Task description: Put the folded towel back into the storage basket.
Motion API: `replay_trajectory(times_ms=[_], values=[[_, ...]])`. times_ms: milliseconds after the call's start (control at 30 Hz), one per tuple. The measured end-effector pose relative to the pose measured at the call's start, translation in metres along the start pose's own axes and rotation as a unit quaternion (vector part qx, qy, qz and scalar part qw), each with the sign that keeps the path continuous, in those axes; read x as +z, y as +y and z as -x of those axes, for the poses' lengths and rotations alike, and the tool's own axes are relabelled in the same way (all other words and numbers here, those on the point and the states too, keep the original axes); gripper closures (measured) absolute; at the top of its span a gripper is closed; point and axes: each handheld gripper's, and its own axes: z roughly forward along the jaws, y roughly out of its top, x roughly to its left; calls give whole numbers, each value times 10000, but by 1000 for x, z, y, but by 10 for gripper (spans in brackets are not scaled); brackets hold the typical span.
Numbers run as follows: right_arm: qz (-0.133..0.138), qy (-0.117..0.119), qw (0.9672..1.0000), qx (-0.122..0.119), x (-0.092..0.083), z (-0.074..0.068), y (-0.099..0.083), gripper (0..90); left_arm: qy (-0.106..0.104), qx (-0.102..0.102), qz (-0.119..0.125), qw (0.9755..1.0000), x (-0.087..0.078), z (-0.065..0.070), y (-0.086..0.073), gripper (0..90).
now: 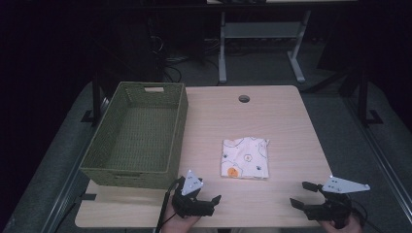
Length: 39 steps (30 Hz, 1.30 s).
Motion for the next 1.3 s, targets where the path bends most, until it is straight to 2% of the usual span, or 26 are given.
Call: replay_trajectory(times_ms=[167,400,500,633,700,800,833,1033,1300], values=[[-13,34,10000,-18,2,-1,1,200,-3,-81,-53,10000,2,-2,-2,166],[44,48,10000,-4,5,-4,6,193,-49,-53,-91,9999,4,-2,-1,167],[-4,62,10000,67,11,-5,12,149,8,-70,-95,9999,5,-3,-1,170],[-55,139,9999,50,17,-7,18,147,-13,-121,-103,9999,6,-4,0,170],[-84,165,9998,53,20,-8,20,146,-37,-207,-55,9998,7,-5,3,170],[-167,239,9996,69,25,-10,24,146,-37,-178,-103,9998,11,-5,7,169],[-197,248,9995,80,28,-11,26,146,-90,-143,-199,9997,15,-5,9,168],[-325,330,9987,193,34,-7,33,146,-152,-123,-268,9994,24,-5,16,160],[-287,342,9990,83,39,-1,50,146,-128,-190,-262,9994,34,-9,28,159]])
